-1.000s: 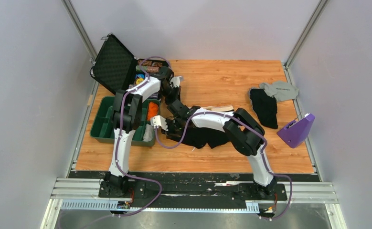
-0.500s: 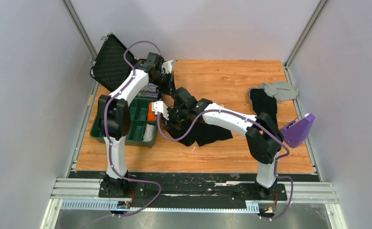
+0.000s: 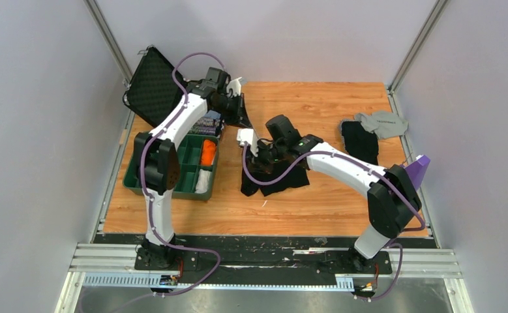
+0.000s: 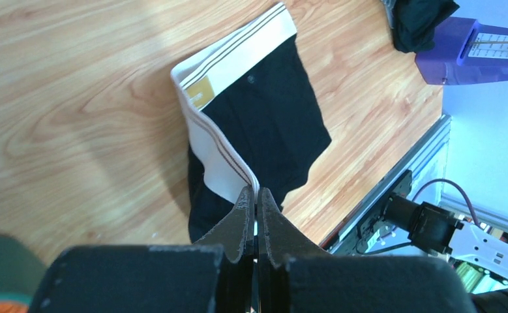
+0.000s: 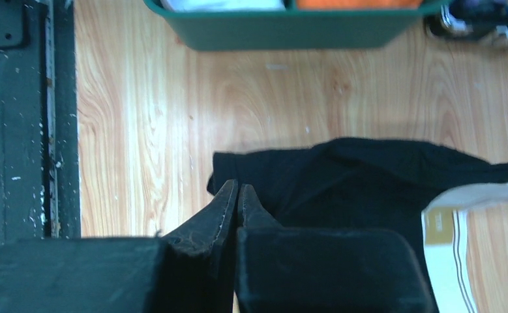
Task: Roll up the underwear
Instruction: Fold the underwear at the center of the board.
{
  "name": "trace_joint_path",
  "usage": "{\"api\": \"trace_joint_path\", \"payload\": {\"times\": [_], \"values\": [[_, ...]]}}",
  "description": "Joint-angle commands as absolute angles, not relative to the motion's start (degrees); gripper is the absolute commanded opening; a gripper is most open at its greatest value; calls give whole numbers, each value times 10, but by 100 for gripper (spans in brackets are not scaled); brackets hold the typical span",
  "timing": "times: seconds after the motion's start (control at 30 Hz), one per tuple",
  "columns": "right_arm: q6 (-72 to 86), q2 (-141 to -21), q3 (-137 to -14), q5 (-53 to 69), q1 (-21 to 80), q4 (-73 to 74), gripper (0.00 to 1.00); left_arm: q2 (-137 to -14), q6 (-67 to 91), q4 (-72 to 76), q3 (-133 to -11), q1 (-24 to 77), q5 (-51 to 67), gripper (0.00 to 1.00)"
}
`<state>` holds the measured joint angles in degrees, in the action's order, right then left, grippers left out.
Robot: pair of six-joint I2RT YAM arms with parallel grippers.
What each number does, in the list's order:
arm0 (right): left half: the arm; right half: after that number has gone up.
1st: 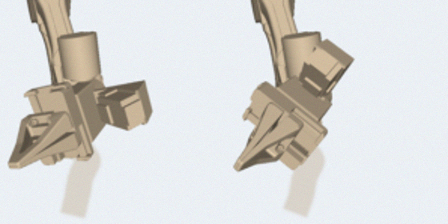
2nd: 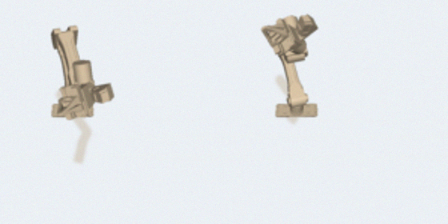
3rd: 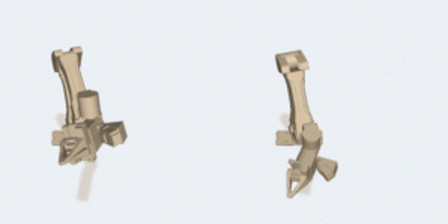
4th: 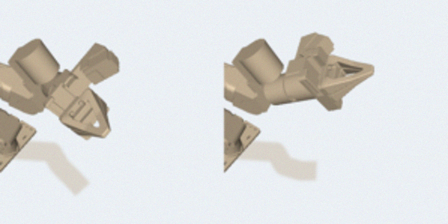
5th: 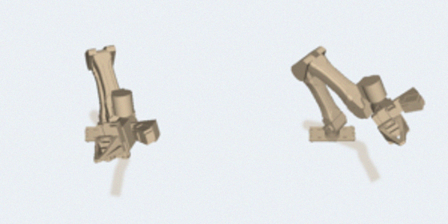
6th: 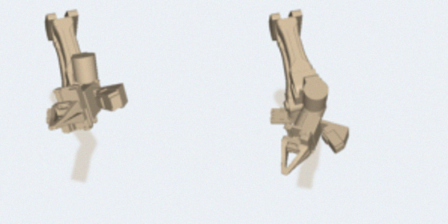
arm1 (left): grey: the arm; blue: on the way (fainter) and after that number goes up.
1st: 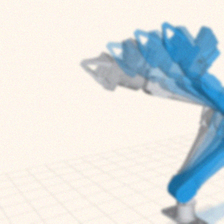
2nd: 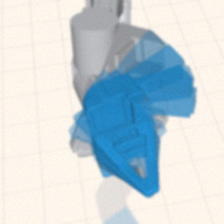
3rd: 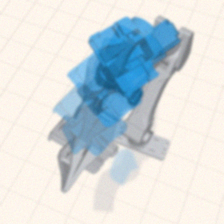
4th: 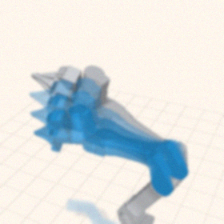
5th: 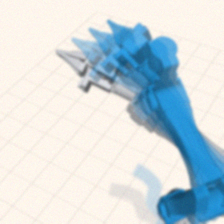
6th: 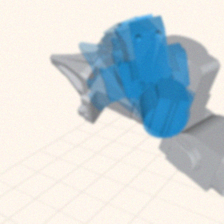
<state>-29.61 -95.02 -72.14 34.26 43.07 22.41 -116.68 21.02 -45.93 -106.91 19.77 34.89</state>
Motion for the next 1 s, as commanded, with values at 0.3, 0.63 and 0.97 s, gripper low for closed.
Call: {"api": "trace_joint_path", "payload": {"times": [0.3,0.63,0.97], "values": [[-282,-838,-611,338,351,206,0,-1285,281,-399,-1232,279,330,0],[-308,-781,-531,340,271,223,0,-1349,294,-389,-1298,321,243,0],[-317,-802,-505,341,223,233,0,-1391,282,-391,-1333,346,188,0]]}}
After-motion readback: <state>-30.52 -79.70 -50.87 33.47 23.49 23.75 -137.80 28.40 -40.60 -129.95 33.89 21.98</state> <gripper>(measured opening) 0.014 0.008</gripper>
